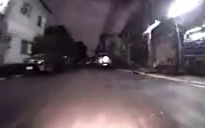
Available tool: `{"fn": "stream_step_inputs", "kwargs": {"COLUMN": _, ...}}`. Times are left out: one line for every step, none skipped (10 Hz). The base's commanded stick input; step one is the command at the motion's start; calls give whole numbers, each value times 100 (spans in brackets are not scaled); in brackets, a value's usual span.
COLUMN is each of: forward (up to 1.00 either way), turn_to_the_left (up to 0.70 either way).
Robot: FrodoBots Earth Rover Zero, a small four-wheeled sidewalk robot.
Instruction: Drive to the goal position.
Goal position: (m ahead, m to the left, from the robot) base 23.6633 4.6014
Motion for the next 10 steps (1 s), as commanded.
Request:
{"fn": "stream_step_inputs", "kwargs": {"forward": 100, "turn_to_the_left": 0}}
{"fn": "stream_step_inputs", "kwargs": {"forward": 100, "turn_to_the_left": 20}}
{"fn": "stream_step_inputs", "kwargs": {"forward": 100, "turn_to_the_left": 27}}
{"fn": "stream_step_inputs", "kwargs": {"forward": 100, "turn_to_the_left": 27}}
{"fn": "stream_step_inputs", "kwargs": {"forward": 100, "turn_to_the_left": 27}}
{"fn": "stream_step_inputs", "kwargs": {"forward": 100, "turn_to_the_left": 27}}
{"fn": "stream_step_inputs", "kwargs": {"forward": 100, "turn_to_the_left": 17}}
{"fn": "stream_step_inputs", "kwargs": {"forward": 100, "turn_to_the_left": 0}}
{"fn": "stream_step_inputs", "kwargs": {"forward": 100, "turn_to_the_left": 0}}
{"fn": "stream_step_inputs", "kwargs": {"forward": 100, "turn_to_the_left": 0}}
